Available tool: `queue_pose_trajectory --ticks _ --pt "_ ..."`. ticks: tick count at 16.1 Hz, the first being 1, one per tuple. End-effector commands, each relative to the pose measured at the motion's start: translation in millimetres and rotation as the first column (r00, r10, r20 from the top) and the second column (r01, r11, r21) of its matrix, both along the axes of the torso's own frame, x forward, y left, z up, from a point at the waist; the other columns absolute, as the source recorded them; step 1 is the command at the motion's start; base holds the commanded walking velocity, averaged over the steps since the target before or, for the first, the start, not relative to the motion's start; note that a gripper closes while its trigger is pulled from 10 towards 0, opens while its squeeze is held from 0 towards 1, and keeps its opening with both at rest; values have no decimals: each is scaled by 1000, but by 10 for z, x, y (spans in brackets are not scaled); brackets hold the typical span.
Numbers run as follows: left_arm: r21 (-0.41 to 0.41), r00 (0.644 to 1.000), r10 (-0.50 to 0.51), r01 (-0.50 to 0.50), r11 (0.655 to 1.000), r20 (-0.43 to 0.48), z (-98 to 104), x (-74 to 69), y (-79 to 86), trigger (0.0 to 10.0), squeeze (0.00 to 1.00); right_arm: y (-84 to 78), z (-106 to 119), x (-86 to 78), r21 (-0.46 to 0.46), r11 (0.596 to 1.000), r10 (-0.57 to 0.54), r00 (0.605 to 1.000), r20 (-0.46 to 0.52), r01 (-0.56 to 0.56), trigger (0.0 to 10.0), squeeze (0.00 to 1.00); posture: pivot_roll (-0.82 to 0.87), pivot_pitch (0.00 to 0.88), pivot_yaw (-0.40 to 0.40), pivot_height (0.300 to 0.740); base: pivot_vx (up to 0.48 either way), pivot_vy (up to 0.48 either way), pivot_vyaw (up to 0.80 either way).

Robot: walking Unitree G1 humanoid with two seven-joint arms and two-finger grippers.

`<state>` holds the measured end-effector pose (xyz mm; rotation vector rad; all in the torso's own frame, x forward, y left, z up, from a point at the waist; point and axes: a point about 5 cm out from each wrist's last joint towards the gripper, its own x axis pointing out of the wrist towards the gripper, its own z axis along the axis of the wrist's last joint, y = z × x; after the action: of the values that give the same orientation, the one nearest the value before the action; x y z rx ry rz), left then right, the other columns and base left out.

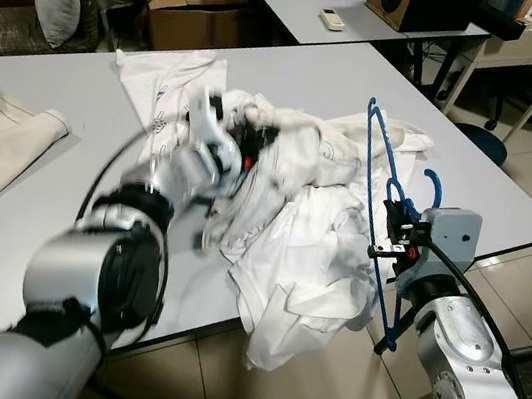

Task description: Hang hanger

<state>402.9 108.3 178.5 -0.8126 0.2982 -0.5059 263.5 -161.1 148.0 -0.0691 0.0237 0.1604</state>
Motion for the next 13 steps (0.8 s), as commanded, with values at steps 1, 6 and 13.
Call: queue_pose_trajectory --ticks 1,6,13 --pt "-37 991 59 -55 998 124 375 103 87 0 0 7 47 28 -5 1000 2 1000 29 -2 10000 0 -232 0 56 740 0 0 0" --pt "-329 682 602 -504 798 416 1829 122 1029 0 0 41 72 50 2 1000 4 999 46 -4 10000 0 -221 0 57 740 0 0 0" --pt "-155 577 562 -603 783 593 1867 35 577 0 0 130 50 110 17 999 37 998 44 -37 10000 0 -166 0 25 740 0 0 0"
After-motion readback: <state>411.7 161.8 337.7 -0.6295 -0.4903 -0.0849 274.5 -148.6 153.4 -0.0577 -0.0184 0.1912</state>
